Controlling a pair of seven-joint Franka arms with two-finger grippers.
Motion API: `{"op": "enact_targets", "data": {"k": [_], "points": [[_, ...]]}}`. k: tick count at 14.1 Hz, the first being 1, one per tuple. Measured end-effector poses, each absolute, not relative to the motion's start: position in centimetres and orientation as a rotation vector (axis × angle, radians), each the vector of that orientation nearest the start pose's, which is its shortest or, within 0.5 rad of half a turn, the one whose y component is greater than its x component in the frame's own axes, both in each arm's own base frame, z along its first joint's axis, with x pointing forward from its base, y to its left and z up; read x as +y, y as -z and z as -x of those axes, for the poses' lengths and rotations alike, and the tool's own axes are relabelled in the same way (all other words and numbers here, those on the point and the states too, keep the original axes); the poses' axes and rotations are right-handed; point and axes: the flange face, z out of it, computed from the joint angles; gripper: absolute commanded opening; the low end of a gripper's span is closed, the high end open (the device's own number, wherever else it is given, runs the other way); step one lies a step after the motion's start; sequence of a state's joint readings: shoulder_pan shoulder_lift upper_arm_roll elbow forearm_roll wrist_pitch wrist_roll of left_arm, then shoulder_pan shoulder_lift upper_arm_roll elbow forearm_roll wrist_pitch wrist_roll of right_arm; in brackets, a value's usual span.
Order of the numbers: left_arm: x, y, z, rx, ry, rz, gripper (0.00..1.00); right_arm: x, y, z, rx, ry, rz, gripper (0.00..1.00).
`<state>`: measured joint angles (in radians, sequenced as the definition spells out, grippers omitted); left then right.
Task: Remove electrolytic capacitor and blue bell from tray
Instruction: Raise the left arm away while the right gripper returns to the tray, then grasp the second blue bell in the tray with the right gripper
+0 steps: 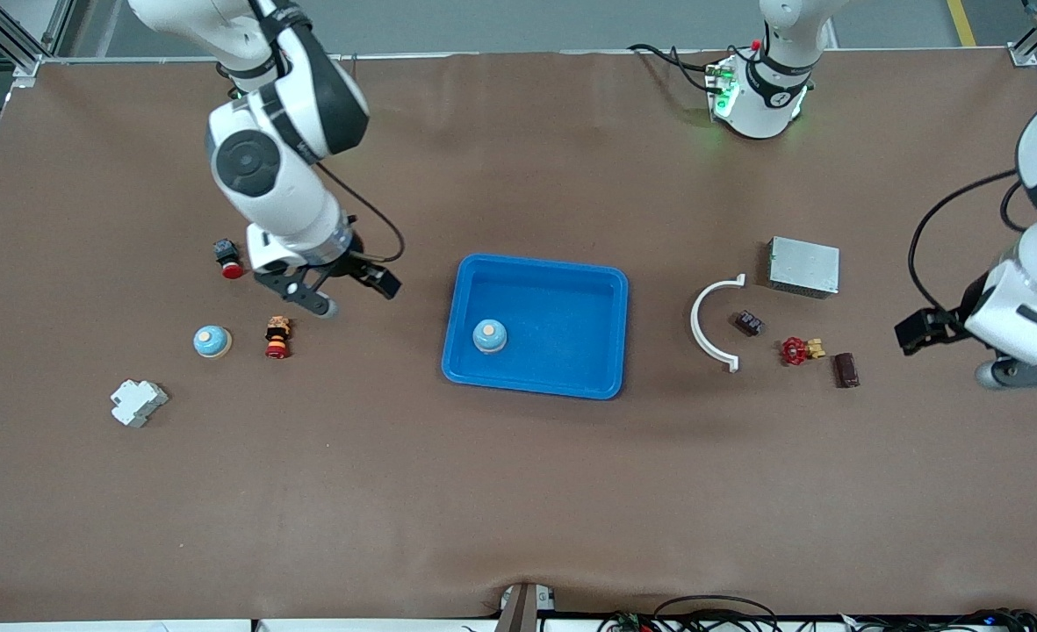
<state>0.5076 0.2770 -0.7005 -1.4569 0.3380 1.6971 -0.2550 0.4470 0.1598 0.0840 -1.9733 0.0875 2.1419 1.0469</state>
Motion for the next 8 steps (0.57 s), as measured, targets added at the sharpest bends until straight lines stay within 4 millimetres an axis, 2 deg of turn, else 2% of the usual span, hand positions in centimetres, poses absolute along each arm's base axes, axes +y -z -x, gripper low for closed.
{"op": "enact_targets", "data": {"k": [3,5,8], "points": [[-5.7,-59.9,-60.6,-0.084,0.107,3.018,1.00,35.7,-37.6,-50.4,0.977,-0.105,2.914,1.00],[-7.2,-61.6,-58.8,-0.092,0.104,3.021,1.00,39.6,-35.3,-50.3,1.039,-0.124,2.904,1.00],[-8.6,-62.8,-56.7,-0.082,0.064,3.037,1.00,44.8,-30.8,-50.4,1.125,-0.103,2.914,1.00]]}}
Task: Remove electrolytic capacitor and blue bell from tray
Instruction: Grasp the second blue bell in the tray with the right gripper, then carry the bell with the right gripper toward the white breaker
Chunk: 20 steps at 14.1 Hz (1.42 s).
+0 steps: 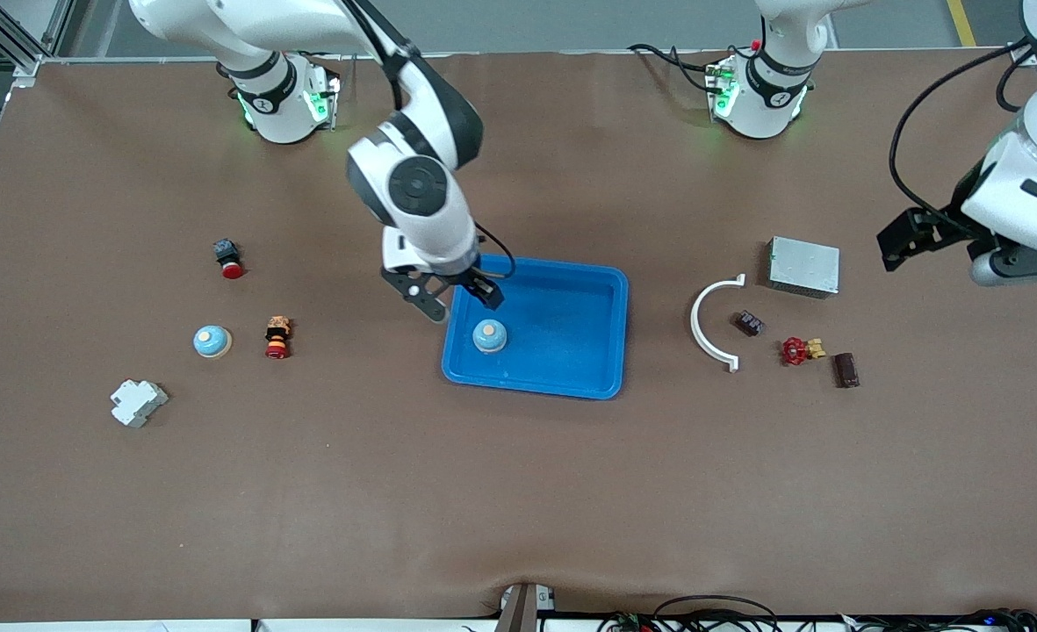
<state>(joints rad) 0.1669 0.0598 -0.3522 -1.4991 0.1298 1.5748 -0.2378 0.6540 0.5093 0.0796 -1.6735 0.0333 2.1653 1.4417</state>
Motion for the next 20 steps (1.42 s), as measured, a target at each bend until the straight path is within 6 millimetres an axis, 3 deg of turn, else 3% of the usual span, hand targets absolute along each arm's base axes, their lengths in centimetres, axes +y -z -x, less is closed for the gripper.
{"op": "enact_targets", "data": {"k": [3,6,11,16,20], "points": [[-8.7,-62.6,-55.4,-0.093,0.031,3.050,1.00,47.6,-26.7,-51.1,1.179,-0.072,2.928,1.00],[-7.7,-62.4,-54.0,-0.085,0.008,3.056,1.00,47.9,-24.4,-52.0,1.185,-0.051,2.923,1.00],[-7.4,-63.4,-51.1,-0.094,0.014,3.094,1.00,47.5,-22.4,-52.8,1.179,-0.008,2.916,1.00],[-7.5,-63.2,-50.9,-0.087,0.007,3.095,1.00,47.1,-21.7,-53.1,1.176,0.014,2.924,1.00],[-7.5,-63.1,-50.9,-0.084,0.004,3.095,1.00,47.0,-20.0,-53.2,1.168,0.024,2.923,1.00]]}}
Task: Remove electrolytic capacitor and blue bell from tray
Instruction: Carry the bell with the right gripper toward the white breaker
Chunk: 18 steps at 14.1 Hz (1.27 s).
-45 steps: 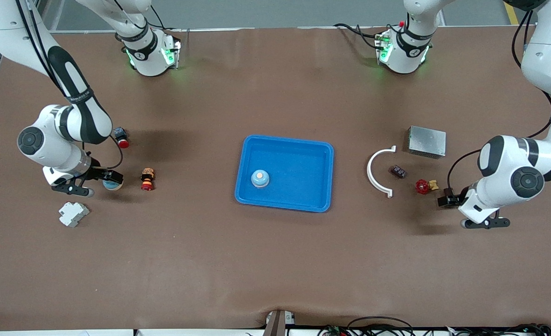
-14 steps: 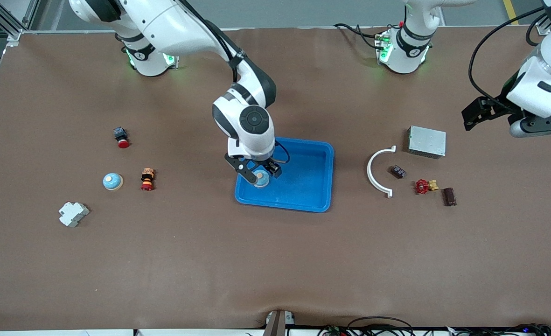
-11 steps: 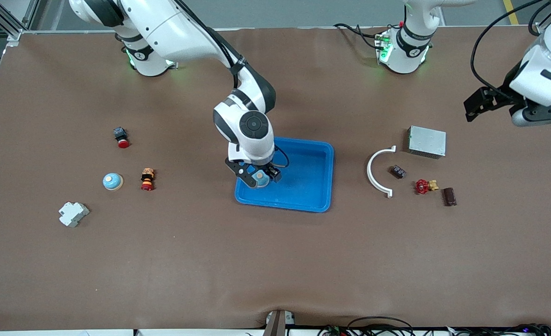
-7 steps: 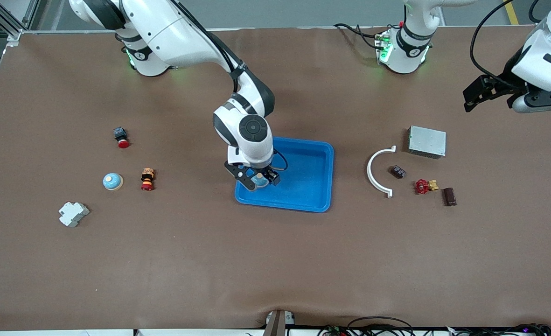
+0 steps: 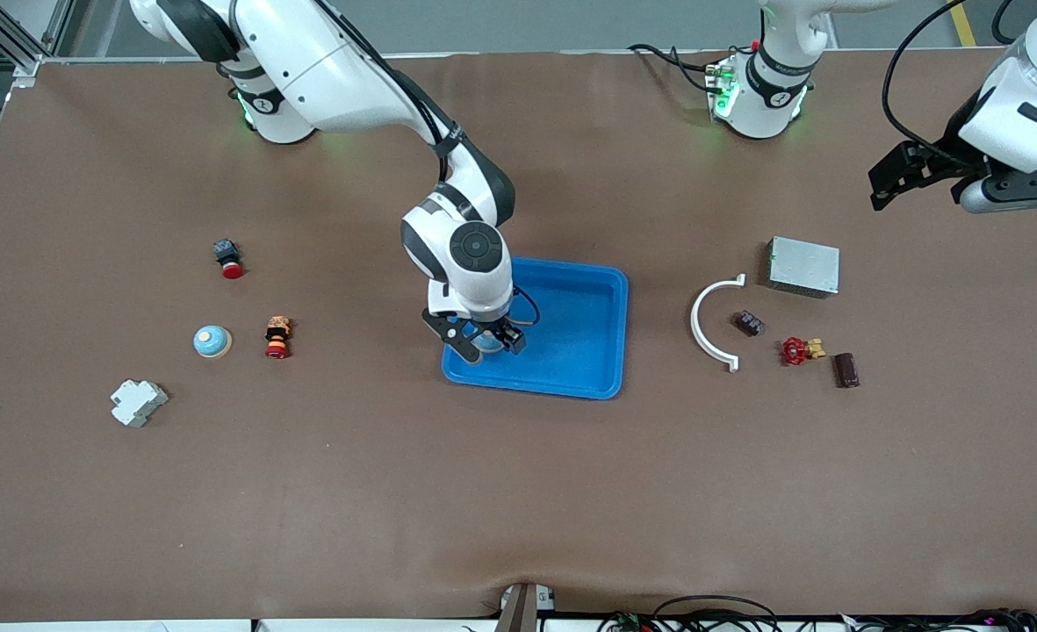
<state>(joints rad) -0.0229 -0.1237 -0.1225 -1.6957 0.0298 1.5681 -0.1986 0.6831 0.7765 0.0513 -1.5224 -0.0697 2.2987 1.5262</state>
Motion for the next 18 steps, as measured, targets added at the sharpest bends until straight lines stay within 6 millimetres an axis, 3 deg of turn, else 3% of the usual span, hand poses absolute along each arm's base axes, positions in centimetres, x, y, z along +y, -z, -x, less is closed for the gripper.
{"op": "enact_targets", "data": {"k": [4,5,7,8,11,14,18], "points": [[-8.0,-62.9,-51.0,-0.061,-0.003,3.095,1.00,46.8,-18.9,-53.4,1.163,0.041,2.923,1.00],[-7.9,-62.9,-51.0,-0.040,-0.002,3.096,1.00,46.8,-18.9,-53.4,1.163,0.041,2.923,0.85],[-7.4,-63.1,-51.1,-0.013,0.005,3.098,1.00,46.8,-18.9,-53.4,1.162,0.042,2.922,0.42],[-7.1,-63.3,-51.2,-0.012,0.009,3.099,1.00,46.9,-19.0,-53.4,1.161,0.043,2.921,0.29],[-5.8,-63.6,-51.3,0.006,0.016,3.099,1.00,47.1,-19.4,-53.6,1.158,0.048,2.914,0.03],[-4.7,-63.6,-51.4,0.018,0.015,3.099,1.00,47.3,-19.9,-53.9,1.156,0.057,2.904,0.00],[-4.5,-63.6,-51.5,0.015,0.017,3.099,1.00,46.6,-22.5,-55.7,1.193,0.047,2.919,0.00]]}}
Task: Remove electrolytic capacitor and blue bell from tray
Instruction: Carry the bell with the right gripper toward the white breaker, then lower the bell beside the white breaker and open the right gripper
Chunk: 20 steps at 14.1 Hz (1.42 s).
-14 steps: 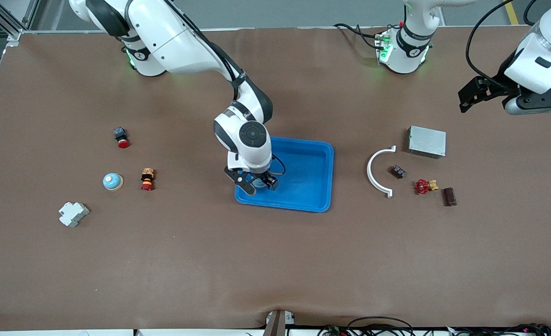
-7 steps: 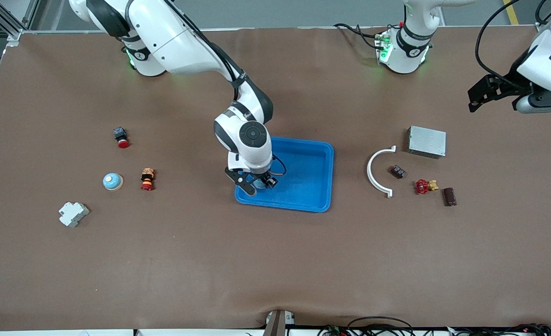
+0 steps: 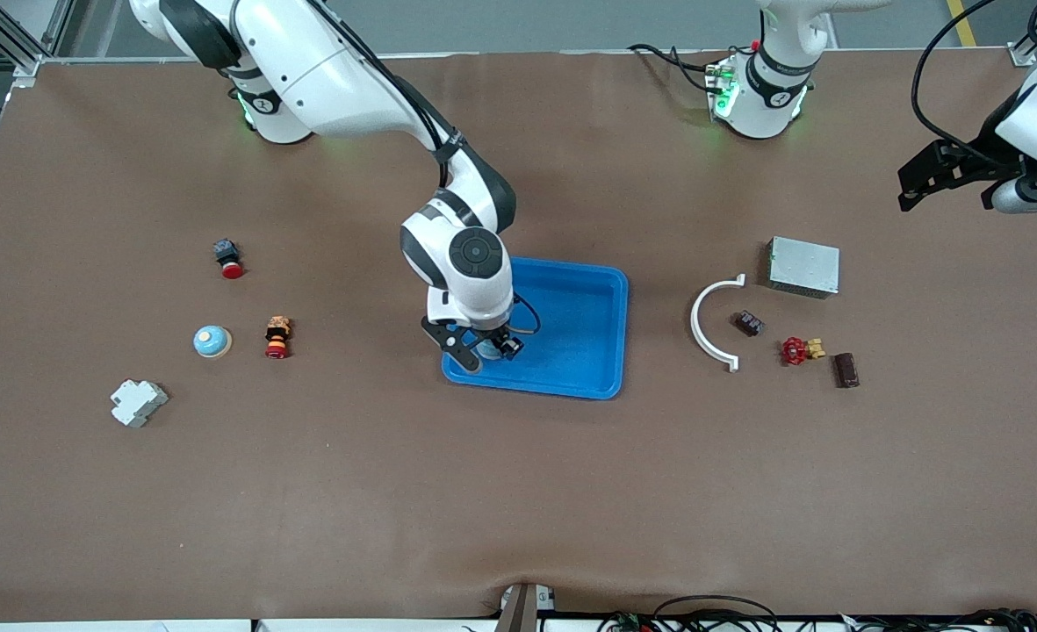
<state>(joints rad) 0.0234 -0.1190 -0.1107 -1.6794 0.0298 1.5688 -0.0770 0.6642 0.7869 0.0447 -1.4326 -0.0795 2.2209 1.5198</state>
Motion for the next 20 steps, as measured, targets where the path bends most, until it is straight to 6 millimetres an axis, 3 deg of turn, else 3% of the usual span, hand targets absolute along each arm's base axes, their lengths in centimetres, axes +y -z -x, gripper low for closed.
{"op": "enact_targets", "data": {"k": [3,5,10,15,20], "points": [[-4.5,-63.6,-51.5,0.013,0.017,3.099,1.00,44.8,-24.6,-57.8,1.150,0.030,2.964,0.00],[-4.5,-63.6,-51.5,0.012,0.017,3.099,1.00,42.3,-26.2,-59.4,1.080,0.016,3.006,0.00],[-4.5,-63.6,-51.5,0.012,0.017,3.099,1.00,31.6,-30.8,-65.1,0.859,-0.033,3.078,0.00],[-4.5,-63.6,-51.5,0.012,0.017,3.099,1.00,20.7,-30.9,-69.1,0.617,-0.067,3.132,0.00],[-4.7,-63.6,-51.5,0.016,0.019,3.099,1.00,10.6,-31.0,-70.6,0.389,-0.101,3.155,0.00]]}}
